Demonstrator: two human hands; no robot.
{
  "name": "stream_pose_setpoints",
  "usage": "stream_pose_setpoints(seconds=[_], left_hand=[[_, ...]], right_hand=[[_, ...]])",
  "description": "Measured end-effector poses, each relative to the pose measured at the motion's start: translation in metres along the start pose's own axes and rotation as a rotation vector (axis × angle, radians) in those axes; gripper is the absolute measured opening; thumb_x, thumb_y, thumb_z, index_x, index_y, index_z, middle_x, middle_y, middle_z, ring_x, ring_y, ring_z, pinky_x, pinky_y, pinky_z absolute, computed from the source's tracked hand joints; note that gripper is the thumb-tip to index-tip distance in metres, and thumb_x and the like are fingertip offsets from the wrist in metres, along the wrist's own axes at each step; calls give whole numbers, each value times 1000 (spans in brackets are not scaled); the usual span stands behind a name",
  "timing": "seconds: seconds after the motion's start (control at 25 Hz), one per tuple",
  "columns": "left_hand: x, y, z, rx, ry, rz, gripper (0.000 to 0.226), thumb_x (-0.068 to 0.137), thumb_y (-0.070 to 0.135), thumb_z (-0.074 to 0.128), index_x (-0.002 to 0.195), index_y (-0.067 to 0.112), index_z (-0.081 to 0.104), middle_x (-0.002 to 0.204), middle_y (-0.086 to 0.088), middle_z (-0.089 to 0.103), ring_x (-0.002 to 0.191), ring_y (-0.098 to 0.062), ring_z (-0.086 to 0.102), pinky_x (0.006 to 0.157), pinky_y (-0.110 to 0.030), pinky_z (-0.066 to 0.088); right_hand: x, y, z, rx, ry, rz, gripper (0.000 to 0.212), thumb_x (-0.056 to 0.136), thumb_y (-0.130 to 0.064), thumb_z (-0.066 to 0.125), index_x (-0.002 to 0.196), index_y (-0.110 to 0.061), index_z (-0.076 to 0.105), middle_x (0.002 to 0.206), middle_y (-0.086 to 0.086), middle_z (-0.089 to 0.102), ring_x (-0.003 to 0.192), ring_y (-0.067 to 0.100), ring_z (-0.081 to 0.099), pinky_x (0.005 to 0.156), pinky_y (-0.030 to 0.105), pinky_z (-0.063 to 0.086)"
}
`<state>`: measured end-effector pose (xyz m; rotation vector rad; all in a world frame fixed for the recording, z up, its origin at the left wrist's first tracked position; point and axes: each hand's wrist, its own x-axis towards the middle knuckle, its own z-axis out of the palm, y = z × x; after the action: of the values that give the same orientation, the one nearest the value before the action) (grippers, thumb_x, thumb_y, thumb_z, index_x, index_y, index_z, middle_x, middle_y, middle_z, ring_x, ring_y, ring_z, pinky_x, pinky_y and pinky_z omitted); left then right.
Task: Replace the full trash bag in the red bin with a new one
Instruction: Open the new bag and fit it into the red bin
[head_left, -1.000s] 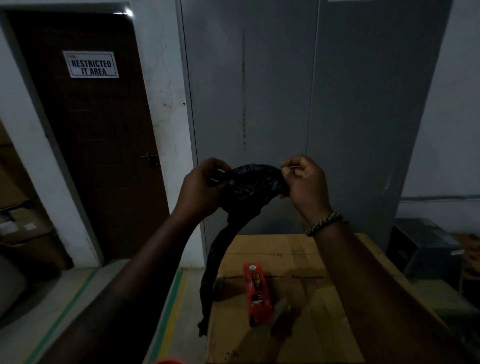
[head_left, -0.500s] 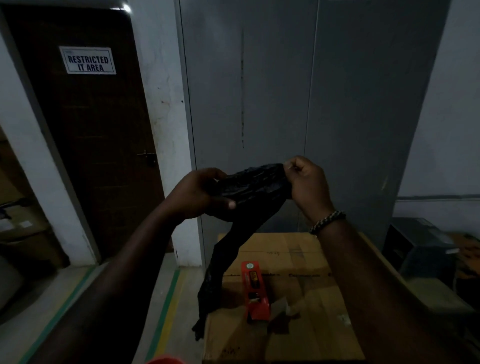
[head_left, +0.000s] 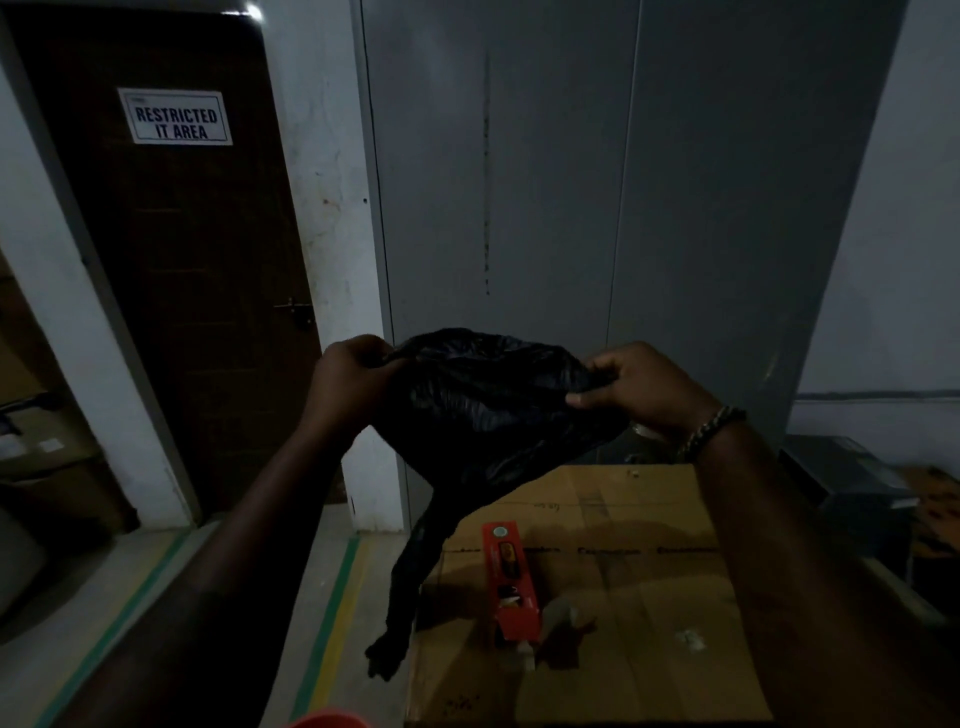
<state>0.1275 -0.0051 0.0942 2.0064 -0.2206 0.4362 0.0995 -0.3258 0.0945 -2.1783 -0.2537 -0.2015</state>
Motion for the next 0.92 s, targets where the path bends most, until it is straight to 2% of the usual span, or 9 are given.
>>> stream_pose_setpoints(seconds=[0.04, 0.08, 0.16, 0.2, 0.32, 0.48, 0.68, 0.8, 0.92], left_hand=[[1, -2, -5, 123, -35, 11, 21, 92, 29, 67, 87, 9, 70, 81, -10, 71, 72, -24, 72, 57, -31, 58], [1, -3, -9, 174, -64, -11, 27, 92, 34, 66, 82, 9, 70, 78, -13, 71, 73, -30, 72, 60, -35, 57], [-2, 2, -13, 33, -98, -110, 31, 93, 38, 63, 80, 11, 71, 79, -14, 71, 79, -37, 69, 61, -32, 53], [-5, 7, -12, -125, -127, -181, 28, 95, 37, 61, 84, 13, 70, 82, -12, 71, 83, -35, 68, 62, -28, 53], [-13, 15, -6, -670, -363, -368, 26, 100, 34, 50, 105, 18, 70, 97, -8, 77, 88, -26, 75, 68, -31, 61], [-12, -3, -1, -1055, -569, -374, 43, 98, 42, 43, 126, 21, 68, 131, -10, 66, 115, -29, 66, 94, -44, 55], [-6, -29, 0, -1021, -663, -187, 53, 93, 1, 47, 145, 15, 47, 144, -20, 52, 127, -37, 57, 98, -49, 53], [3, -29, -5, -779, -396, -313, 35, 95, 5, 55, 130, 7, 58, 137, -24, 56, 106, -34, 68, 82, -41, 60], [9, -34, -11, -696, -216, -411, 24, 93, 23, 64, 110, 5, 60, 128, -25, 57, 97, -35, 64, 72, -42, 60]], right_hand=[[0, 1, -6, -30, 47, 15, 15, 80, -27, 83, 85, -13, 80, 85, 3, 79, 83, 22, 76, 84, 45, 61], [-2, 0, -12, -40, 100, 11, 30, 83, -40, 79, 80, -10, 79, 81, 5, 78, 78, 24, 76, 79, 43, 61], [0, 3, -19, 48, 190, 13, 69, 79, -65, 72, 84, 4, 74, 83, 14, 76, 76, 31, 73, 74, 41, 58], [0, 4, -20, 187, 190, 22, 76, 78, -66, 71, 91, 10, 71, 89, 19, 75, 80, 34, 72, 76, 39, 60], [-6, 6, -14, 738, -38, 13, 57, 81, -39, 76, 114, 7, 69, 118, 22, 71, 112, 38, 67, 89, 39, 59], [-12, 21, -11, 875, -343, -34, 71, 62, -10, 93, 127, -4, 65, 135, 21, 62, 124, 36, 61, 97, 44, 55], [-7, 28, -7, 871, -8, 60, 41, 86, 1, 63, 126, -9, 64, 123, 14, 71, 119, 36, 64, 83, 43, 61], [1, 30, -12, 790, 303, 156, 21, 98, -12, 60, 114, -1, 66, 114, 19, 72, 110, 41, 67, 71, 39, 62], [4, 36, -22, 874, 427, 210, 37, 94, -33, 67, 109, 1, 69, 119, 26, 69, 93, 35, 73, 72, 42, 61]])
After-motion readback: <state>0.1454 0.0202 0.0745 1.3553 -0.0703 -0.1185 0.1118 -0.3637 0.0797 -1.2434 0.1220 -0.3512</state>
